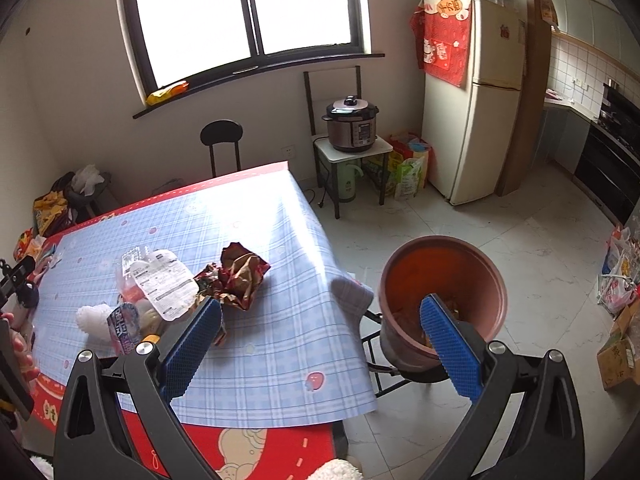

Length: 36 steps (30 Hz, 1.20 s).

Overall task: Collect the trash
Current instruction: 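Move both tools back over the remaining trash on the table, then grasp the crumpled brown paper bag with the right tool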

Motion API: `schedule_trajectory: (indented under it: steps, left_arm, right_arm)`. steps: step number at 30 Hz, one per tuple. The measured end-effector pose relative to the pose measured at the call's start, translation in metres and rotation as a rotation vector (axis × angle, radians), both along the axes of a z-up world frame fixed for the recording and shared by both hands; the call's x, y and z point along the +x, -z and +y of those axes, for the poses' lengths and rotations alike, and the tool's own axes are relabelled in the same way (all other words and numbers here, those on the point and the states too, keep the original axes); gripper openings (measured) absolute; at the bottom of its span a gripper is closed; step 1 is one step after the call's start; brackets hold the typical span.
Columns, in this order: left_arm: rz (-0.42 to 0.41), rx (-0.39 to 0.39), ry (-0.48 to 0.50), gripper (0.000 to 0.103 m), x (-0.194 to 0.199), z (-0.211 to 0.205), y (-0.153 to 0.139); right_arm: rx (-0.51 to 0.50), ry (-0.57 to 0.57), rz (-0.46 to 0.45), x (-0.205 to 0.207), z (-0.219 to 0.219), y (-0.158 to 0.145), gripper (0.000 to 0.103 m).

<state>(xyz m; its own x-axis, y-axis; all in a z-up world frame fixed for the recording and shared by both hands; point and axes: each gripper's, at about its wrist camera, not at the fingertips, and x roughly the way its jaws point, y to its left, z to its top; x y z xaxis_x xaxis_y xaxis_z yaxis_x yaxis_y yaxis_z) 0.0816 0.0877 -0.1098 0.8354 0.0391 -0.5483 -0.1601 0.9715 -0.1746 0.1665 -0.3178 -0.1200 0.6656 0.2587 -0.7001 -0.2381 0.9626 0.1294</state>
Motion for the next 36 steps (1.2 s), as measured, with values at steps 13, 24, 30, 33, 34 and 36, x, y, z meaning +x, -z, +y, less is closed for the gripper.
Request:
schedule_trajectory:
  steps: [13, 24, 30, 33, 34, 36]
  left_arm:
    - [0.078, -0.084, -0.183, 0.097, -0.043, 0.099, 0.055]
    - [0.159, -0.146, -0.240, 0.097, -0.060, 0.138, 0.095]
    - [0.193, -0.194, -0.209, 0.097, -0.059, 0.140, 0.107]
    - [0.208, -0.214, -0.202, 0.097, -0.058, 0.137, 0.112]
    - [0.213, -0.217, -0.198, 0.097, -0.057, 0.136, 0.114]
    - [0.222, -0.222, -0.195, 0.097, -0.055, 0.135, 0.118]
  right_arm:
    - [0.106, -0.209, 0.192, 0.051, 0.134, 0.089, 0.097]
    - [0.216, -0.025, 0.418, 0.098, 0.177, 0.177, 0.081]
    - [0.251, 0.051, 0.481, 0.105, 0.181, 0.199, 0.052]
    - [0.285, 0.041, 0.477, 0.101, 0.179, 0.198, 0.044]
    - [0.287, 0.038, 0.474, 0.099, 0.177, 0.197, 0.042]
    - [0.296, 0.031, 0.459, 0.095, 0.174, 0.193, 0.033]
